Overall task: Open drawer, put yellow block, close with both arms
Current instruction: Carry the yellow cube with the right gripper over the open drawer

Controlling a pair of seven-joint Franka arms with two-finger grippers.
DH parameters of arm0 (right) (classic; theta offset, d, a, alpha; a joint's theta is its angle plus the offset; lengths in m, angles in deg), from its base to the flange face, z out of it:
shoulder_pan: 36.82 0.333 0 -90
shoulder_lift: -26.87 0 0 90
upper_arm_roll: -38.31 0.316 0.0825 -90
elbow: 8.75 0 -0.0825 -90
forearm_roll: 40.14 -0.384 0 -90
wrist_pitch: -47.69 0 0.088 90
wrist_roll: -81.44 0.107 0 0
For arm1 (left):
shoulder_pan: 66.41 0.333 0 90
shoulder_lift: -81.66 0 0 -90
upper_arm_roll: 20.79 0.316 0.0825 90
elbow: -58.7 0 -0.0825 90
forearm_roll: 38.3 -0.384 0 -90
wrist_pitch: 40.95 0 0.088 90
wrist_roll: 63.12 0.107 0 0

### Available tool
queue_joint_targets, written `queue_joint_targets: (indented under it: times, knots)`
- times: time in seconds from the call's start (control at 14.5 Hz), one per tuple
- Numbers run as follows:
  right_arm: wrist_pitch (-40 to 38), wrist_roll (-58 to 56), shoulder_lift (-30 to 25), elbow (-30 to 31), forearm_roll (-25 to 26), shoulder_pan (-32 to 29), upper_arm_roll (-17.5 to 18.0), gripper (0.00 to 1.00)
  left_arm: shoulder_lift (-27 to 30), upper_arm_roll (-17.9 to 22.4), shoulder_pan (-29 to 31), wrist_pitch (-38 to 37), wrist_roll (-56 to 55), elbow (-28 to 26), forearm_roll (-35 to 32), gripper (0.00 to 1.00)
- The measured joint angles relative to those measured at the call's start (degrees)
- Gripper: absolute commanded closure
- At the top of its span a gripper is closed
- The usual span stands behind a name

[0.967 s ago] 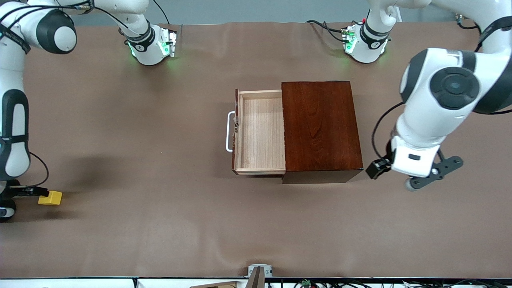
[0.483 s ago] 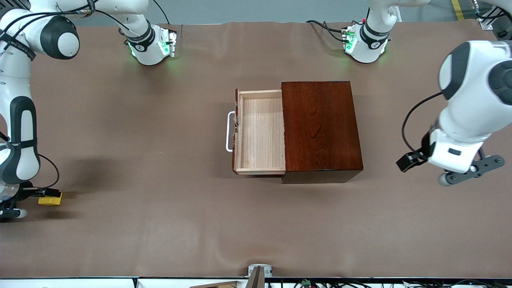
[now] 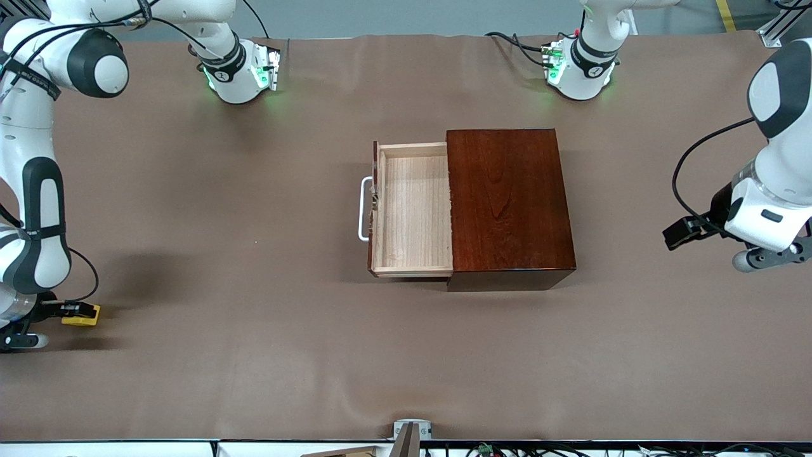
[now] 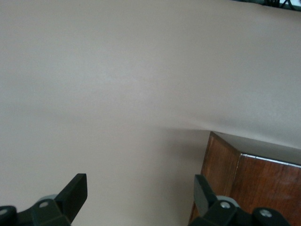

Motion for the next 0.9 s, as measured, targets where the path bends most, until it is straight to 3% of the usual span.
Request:
queue_joint_targets:
  times: [0.14,0.35,0.62,0.9]
  knots:
    - [-3.0,-0.31,-0.62,-1.33,0.03,0.31,0.02,0.97,0.62,-0.27,-0.02,0.0,0.1,-0.74,0.1,0.0]
    - [-15.1,0.16,-5.01,-3.39,0.42,2.01,-0.05,0.95,1.46,-0.48,-0.03,-2.05,1.59,-0.98,0.83,0.0]
    - [-33.48,7.1,-16.35,-4.46,2.75,6.15,0.03,0.96,3.81,-0.55,-0.05,-4.11,2.8,-2.47,1.95,0.0]
    - [-47.0,18.96,-27.63,-3.6,3.12,14.62,0.6,0.96,6.07,-1.58,-0.1,-6.23,2.9,-3.35,2.64,0.0]
